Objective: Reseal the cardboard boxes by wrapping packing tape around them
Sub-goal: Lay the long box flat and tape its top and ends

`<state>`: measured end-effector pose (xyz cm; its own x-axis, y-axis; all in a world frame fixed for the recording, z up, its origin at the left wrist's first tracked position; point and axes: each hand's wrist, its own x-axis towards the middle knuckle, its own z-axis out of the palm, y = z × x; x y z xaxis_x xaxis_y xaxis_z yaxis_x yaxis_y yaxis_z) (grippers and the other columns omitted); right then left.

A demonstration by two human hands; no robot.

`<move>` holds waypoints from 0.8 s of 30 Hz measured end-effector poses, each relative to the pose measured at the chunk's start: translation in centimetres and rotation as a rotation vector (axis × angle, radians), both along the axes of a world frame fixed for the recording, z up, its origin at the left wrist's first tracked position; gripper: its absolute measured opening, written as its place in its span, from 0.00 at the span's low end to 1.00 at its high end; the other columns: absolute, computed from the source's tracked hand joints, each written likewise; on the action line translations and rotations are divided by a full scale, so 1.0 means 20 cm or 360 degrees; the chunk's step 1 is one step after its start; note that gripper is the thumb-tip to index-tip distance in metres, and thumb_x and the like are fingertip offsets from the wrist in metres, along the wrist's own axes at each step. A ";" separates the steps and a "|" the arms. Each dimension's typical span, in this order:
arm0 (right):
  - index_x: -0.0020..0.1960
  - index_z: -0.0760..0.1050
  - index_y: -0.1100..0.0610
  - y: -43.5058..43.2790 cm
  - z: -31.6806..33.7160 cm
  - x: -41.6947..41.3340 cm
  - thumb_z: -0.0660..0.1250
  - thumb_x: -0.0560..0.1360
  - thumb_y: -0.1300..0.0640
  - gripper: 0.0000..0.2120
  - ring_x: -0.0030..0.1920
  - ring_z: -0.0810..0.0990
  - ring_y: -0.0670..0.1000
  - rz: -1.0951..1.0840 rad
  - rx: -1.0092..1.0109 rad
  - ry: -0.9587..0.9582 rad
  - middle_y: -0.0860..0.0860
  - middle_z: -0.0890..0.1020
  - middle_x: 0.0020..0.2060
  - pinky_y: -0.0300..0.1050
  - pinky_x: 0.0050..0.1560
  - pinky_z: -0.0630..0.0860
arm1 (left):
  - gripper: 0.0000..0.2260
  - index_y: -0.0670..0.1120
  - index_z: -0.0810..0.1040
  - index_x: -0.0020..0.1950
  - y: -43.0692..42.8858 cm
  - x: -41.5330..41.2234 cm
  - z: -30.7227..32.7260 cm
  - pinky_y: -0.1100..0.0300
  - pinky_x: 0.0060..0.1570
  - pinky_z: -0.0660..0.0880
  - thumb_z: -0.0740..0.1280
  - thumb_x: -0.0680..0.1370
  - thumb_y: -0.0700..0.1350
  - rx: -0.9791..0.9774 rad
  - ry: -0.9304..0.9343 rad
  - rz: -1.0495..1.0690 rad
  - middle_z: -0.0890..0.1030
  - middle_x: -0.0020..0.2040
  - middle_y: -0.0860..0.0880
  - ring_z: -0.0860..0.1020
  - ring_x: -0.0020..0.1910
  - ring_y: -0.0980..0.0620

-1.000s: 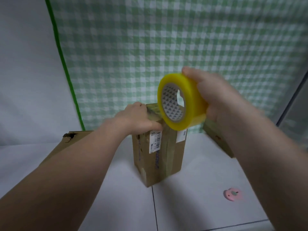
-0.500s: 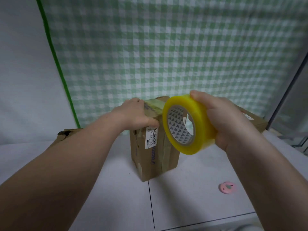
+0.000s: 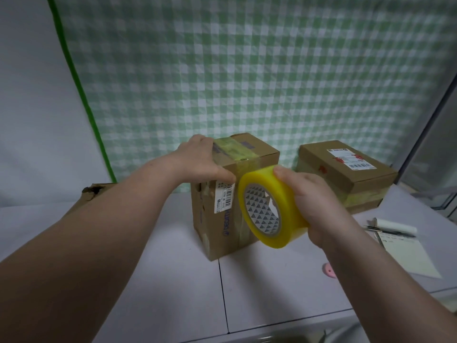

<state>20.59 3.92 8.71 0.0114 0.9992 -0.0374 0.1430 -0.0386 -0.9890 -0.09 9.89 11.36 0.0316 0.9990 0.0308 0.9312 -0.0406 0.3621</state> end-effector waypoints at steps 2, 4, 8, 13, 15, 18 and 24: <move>0.47 0.79 0.63 0.01 -0.01 -0.01 0.67 0.74 0.45 0.20 0.32 0.79 0.51 -0.0001 -0.0020 -0.0002 0.55 0.82 0.36 0.43 0.36 0.74 | 0.51 0.50 0.60 0.73 -0.01 0.00 0.01 0.50 0.60 0.73 0.71 0.55 0.67 -0.0053 -0.0080 0.0016 0.61 0.67 0.50 0.67 0.63 0.47; 0.49 0.80 0.61 0.02 0.00 -0.01 0.69 0.72 0.42 0.21 0.32 0.80 0.49 0.0014 -0.0037 -0.0006 0.52 0.83 0.35 0.42 0.34 0.74 | 0.47 0.51 0.58 0.75 -0.01 0.00 0.01 0.55 0.58 0.73 0.76 0.61 0.60 -0.0065 -0.0282 0.0014 0.58 0.68 0.50 0.67 0.61 0.49; 0.51 0.80 0.55 0.05 0.08 -0.01 0.79 0.52 0.35 0.35 0.41 0.84 0.48 0.0160 0.0059 -0.0150 0.48 0.85 0.40 0.42 0.38 0.75 | 0.30 0.54 0.75 0.60 -0.04 0.01 0.02 0.58 0.43 0.76 0.78 0.60 0.53 0.0035 -0.0710 0.0150 0.70 0.60 0.49 0.75 0.51 0.51; 0.49 0.76 0.50 0.08 0.27 -0.02 0.82 0.57 0.52 0.23 0.44 0.82 0.47 0.0372 0.0297 -0.0456 0.48 0.83 0.44 0.44 0.42 0.80 | 0.09 0.51 0.75 0.41 -0.11 -0.04 0.02 0.62 0.30 0.75 0.75 0.68 0.46 -0.0001 -0.1295 0.0352 0.81 0.39 0.50 0.80 0.34 0.53; 0.52 0.76 0.49 0.12 0.31 -0.04 0.80 0.61 0.54 0.22 0.45 0.81 0.48 0.0342 0.0417 -0.0622 0.48 0.81 0.46 0.44 0.42 0.80 | 0.10 0.45 0.79 0.45 -0.14 -0.06 -0.01 0.61 0.31 0.77 0.74 0.68 0.47 -0.0063 -0.1399 0.0479 0.82 0.35 0.49 0.80 0.30 0.53; 0.64 0.73 0.48 0.17 0.30 -0.10 0.77 0.64 0.55 0.30 0.51 0.77 0.50 0.0271 0.0666 -0.0865 0.47 0.75 0.54 0.44 0.43 0.75 | 0.09 0.46 0.79 0.43 -0.20 -0.09 -0.08 0.53 0.44 0.77 0.73 0.69 0.50 -0.0176 -0.1536 0.0661 0.81 0.34 0.49 0.78 0.35 0.50; 0.66 0.70 0.50 0.24 0.10 -0.20 0.74 0.67 0.57 0.29 0.51 0.76 0.53 0.0226 0.0730 -0.0847 0.49 0.75 0.53 0.50 0.48 0.76 | 0.07 0.47 0.79 0.44 -0.34 -0.17 -0.25 0.37 0.56 0.73 0.71 0.71 0.49 -0.0439 -0.2002 0.0944 0.81 0.41 0.45 0.79 0.44 0.44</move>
